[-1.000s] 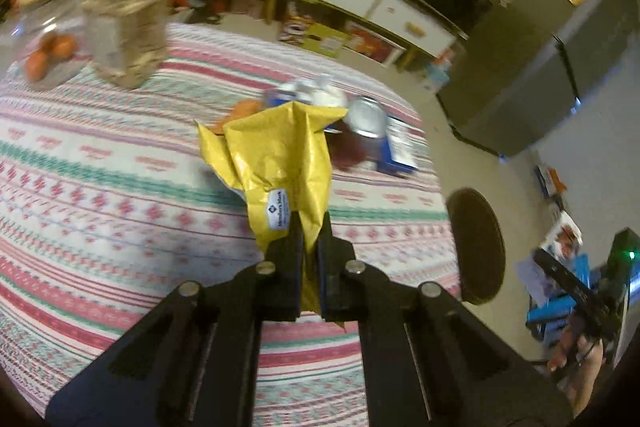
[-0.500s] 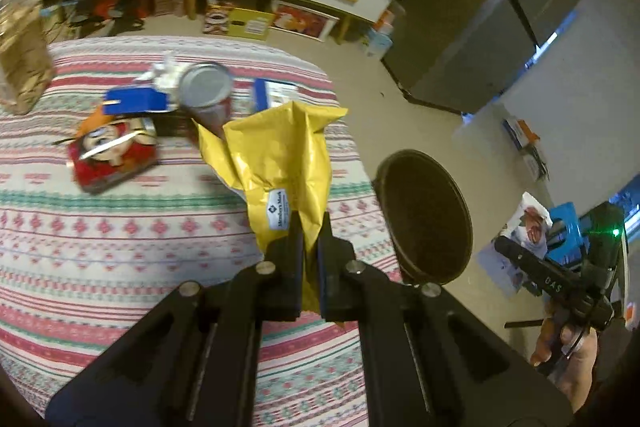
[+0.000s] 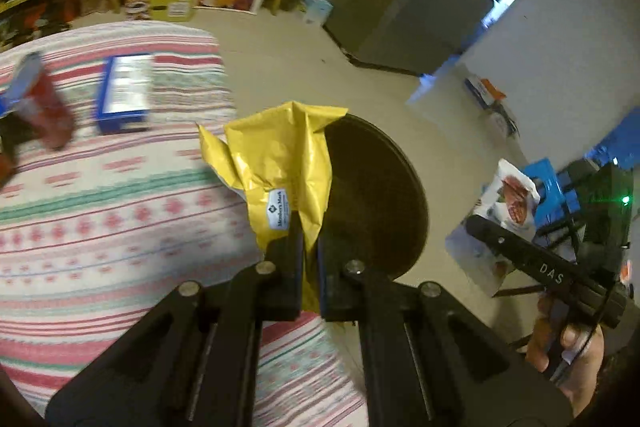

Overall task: Collect trash
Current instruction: 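Carry both bags over the brown bin and open both tools to drop them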

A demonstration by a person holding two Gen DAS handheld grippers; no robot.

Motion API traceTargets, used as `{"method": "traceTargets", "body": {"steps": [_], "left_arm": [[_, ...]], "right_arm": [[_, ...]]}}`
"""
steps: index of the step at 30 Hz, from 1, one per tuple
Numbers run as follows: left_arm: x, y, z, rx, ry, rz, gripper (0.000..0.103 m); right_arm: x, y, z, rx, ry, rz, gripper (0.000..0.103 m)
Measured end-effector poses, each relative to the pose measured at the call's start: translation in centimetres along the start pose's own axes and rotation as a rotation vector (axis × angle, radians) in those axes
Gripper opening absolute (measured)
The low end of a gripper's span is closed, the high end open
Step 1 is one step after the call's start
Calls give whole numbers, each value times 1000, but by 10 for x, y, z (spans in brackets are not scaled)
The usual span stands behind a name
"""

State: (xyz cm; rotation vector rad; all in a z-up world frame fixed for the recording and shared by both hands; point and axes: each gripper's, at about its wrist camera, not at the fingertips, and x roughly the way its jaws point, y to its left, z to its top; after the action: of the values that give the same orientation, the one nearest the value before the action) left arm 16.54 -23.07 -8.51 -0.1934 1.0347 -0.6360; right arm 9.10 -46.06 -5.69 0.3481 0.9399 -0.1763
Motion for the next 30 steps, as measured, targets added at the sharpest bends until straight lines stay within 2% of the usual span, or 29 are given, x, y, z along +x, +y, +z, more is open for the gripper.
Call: {"method": "traceTargets", "body": {"steps": [9, 17, 22, 23, 24, 25, 26, 27, 30], "left_arm": [[64, -35, 12, 82, 50, -16, 8], [81, -42, 18, 65, 52, -55, 8], [82, -48, 22, 80, 59, -44, 11], [82, -47, 24, 74, 59, -42, 20], [80, -45, 24, 64, 59, -41, 38], [78, -43, 25, 55, 60, -37, 49], [76, -42, 25, 48, 55, -32, 63], [71, -39, 25, 43, 41, -25, 67], [62, -34, 25, 61, 44, 0, 69]], "right_arm": [[3, -26, 3, 57, 11, -30, 16], [7, -35, 1, 58, 24, -64, 16], [3, -41, 2, 73, 13, -74, 16], [2, -43, 2, 79, 11, -76, 17], [2, -44, 3, 86, 9, -77, 17], [2, -45, 3, 90, 7, -80, 17], [2, -46, 3, 95, 7, -84, 17], [2, -47, 3, 100, 7, -88, 17], [5, -48, 3, 110, 8, -97, 17]]}}
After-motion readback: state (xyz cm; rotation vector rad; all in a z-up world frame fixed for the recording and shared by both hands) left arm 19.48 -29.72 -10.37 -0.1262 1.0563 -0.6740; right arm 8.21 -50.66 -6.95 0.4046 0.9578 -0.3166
